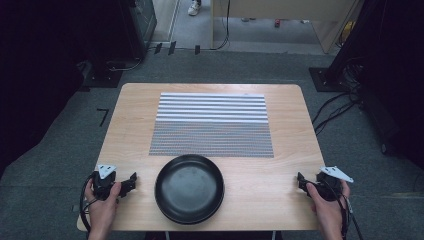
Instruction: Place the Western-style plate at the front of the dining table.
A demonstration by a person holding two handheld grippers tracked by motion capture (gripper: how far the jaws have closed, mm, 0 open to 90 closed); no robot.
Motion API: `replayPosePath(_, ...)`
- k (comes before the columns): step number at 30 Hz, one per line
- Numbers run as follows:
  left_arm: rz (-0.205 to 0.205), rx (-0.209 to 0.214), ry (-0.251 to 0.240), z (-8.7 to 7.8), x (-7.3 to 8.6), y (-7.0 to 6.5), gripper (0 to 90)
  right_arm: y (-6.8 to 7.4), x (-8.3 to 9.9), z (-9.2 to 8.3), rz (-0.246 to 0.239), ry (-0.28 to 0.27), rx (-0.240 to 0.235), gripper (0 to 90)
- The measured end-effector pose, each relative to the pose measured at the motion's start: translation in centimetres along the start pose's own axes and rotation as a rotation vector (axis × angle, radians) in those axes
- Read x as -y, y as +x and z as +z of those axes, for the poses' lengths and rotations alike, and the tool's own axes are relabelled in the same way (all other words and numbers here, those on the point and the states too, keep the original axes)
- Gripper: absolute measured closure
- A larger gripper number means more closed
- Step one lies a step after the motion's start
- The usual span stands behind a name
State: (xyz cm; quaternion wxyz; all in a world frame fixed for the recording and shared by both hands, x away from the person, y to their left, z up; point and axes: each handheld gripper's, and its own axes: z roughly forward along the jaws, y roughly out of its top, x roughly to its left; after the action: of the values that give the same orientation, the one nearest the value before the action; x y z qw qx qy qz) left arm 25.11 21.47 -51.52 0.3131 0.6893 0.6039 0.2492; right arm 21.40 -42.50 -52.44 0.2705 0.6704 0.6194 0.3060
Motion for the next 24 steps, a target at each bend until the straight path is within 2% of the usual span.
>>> replayPosePath(2,-0.046,0.021,-0.011,-0.1,-0.1,0.4,13.4,-0.1,-0.1,-0.2,0.015,-0.014,-0.007,14.9)
replayPosePath(4,-0.070,0.035,-0.022,-0.3,-0.2,0.6,13.4,0.1,-0.2,-0.4,0.015,-0.029,-0.005,15.2)
replayPosePath(10,-0.057,0.046,-0.070,-1.3,-0.7,-0.3,13.4,1.0,-0.9,-1.1,0.018,-0.077,-0.007,15.9)
replayPosePath(14,-0.055,0.079,-0.098,-2.0,-1.0,-1.2,13.4,2.0,-1.5,-1.7,0.025,-0.096,-0.022,16.7)
replayPosePath(15,-0.054,0.087,-0.107,-2.3,-1.1,-1.4,13.4,2.3,-1.6,-1.9,0.031,-0.105,-0.034,17.5)
replayPosePath(16,-0.051,0.098,-0.118,-2.5,-1.3,-1.8,13.4,2.9,-2.0,-2.3,0.049,-0.122,-0.067,20.0)
replayPosePath(18,-0.045,0.113,-0.136,-3.0,-1.5,-2.3,13.4,3.2,-2.1,-2.5,0.055,-0.128,-0.074,20.9)
replayPosePath(20,-0.041,0.128,-0.150,-3.4,-1.7,-3.0,13.4,4.3,-2.6,-3.1,0.057,-0.155,-0.096,24.4)
replayPosePath(21,-0.036,0.137,-0.156,-3.5,-1.8,-3.2,13.4,4.3,-2.6,-3.1,0.057,-0.155,-0.096,24.4)
replayPosePath(22,-0.027,0.148,-0.163,-3.8,-1.8,-3.8,13.5,5.0,-2.9,-3.4,0.052,-0.168,-0.108,26.6)
replayPosePath(23,-0.027,0.148,-0.163,-3.8,-1.8,-3.8,13.4,5.0,-2.9,-3.4,0.052,-0.168,-0.108,26.6)
replayPosePath(24,-0.023,0.155,-0.163,-3.9,-1.9,-4.0,13.5,5.7,-3.1,-3.6,0.045,-0.179,-0.130,30.2)
